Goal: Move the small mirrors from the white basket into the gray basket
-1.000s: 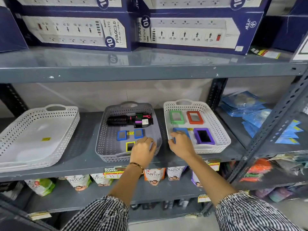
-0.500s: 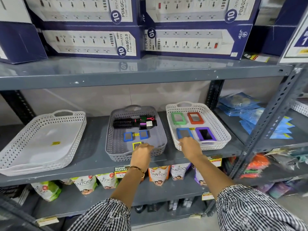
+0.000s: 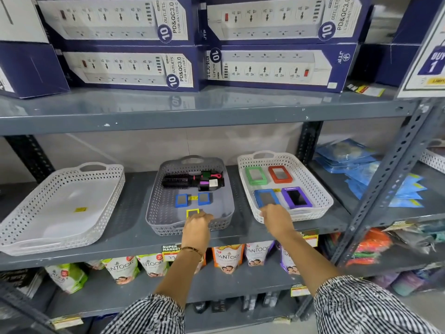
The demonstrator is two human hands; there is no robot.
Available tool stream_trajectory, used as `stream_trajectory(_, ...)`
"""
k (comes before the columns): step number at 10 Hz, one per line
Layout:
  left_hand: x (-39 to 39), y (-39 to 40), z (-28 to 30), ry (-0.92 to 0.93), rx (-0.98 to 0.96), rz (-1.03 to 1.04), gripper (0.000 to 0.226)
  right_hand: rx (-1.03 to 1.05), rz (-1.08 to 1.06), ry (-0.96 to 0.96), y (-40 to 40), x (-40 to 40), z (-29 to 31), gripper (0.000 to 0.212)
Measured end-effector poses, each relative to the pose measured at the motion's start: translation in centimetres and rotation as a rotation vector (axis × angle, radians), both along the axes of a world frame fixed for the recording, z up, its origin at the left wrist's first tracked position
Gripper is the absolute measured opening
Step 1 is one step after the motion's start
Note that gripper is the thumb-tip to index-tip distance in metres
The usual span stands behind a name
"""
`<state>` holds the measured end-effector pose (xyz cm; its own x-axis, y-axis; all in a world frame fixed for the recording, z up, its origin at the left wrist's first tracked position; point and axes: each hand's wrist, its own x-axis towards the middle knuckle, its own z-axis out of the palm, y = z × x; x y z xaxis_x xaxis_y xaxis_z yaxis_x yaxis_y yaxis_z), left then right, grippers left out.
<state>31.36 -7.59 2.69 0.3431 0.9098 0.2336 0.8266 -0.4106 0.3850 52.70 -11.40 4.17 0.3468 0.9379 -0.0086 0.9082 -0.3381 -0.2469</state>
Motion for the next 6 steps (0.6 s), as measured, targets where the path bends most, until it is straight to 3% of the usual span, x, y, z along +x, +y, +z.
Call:
stream_trajectory(4,0.7,-0.3,0.1,0.031,-0.019,0.071,0.039,-0.022,0.033,0.027,0.1,0.4,0.2,0.021)
stream_trajectory(5,0.8,-0.6,0.2,0.005,0.068,0.072,0.031,0.029,0.061,0.002,-0.3,0.2,0.3,0.032)
stream_trajectory(6,0.8,-1.4,1.1,0.008,0.110,0.120,0.038,0.163,0.113,-0.048,-0.8,-0.1,0.7,0.044)
